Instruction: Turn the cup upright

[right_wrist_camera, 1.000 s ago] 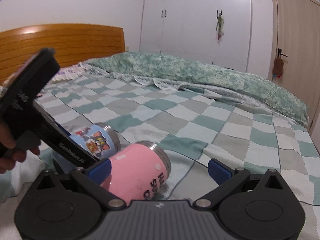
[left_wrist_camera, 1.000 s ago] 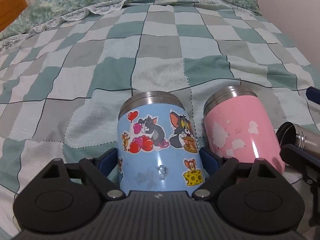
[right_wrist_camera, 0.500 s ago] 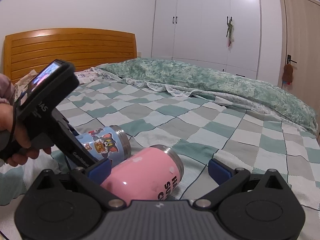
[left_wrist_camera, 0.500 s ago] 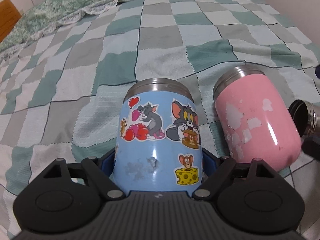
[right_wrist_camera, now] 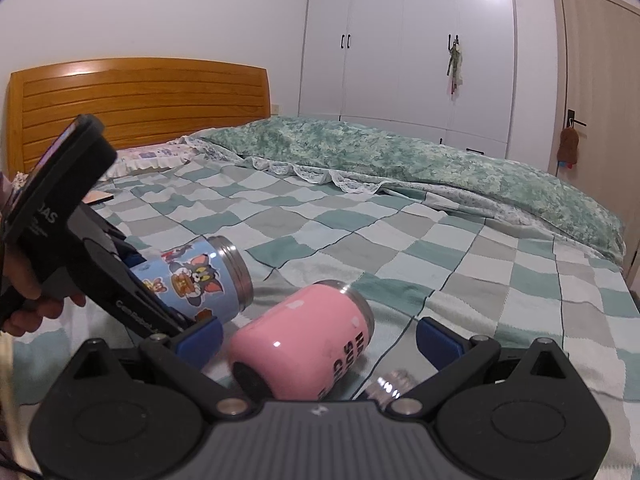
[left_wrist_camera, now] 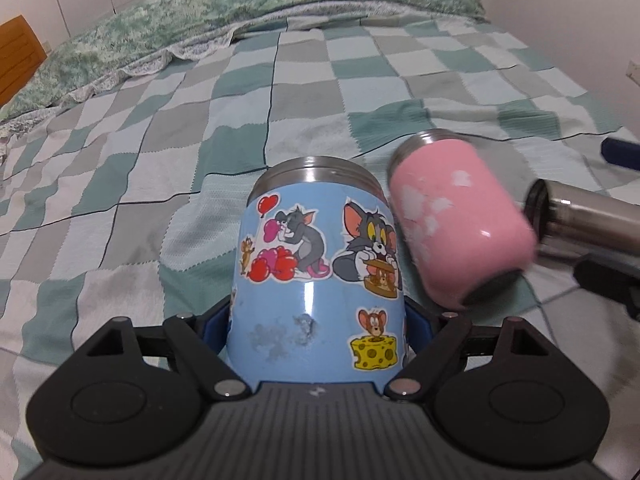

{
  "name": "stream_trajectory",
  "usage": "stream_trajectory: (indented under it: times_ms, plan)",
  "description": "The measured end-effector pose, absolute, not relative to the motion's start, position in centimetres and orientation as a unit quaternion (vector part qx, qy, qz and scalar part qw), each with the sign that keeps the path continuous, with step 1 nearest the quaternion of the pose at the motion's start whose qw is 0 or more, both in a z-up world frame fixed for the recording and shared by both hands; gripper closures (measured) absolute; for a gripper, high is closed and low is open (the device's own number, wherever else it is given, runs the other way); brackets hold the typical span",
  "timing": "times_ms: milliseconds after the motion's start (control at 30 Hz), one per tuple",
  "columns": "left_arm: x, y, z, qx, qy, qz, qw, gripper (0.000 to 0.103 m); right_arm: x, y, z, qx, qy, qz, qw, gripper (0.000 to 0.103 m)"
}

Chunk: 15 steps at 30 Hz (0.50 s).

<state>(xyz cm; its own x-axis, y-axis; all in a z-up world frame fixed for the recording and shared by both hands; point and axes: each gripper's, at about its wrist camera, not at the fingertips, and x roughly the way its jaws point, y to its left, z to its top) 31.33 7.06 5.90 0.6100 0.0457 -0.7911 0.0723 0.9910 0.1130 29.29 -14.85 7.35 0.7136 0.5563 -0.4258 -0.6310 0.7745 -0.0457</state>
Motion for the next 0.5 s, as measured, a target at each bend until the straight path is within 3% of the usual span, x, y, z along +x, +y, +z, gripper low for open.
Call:
stream_trajectory:
  times_ms: [267, 500]
  plan:
    - [24.4, 4.8, 8.1, 0.048, 0.422, -0.032, 0.905, 0.019, 23.4, -16.3, 8.5, -0.097, 0.204, 0.314, 0.922, 0.000]
    - [19.1, 2.4, 6.7, 0.020, 0.430, -0.050, 0.901, 0.019, 18.6, -18.0, 8.9, -0.102, 0.212, 0.301, 0.924, 0.000]
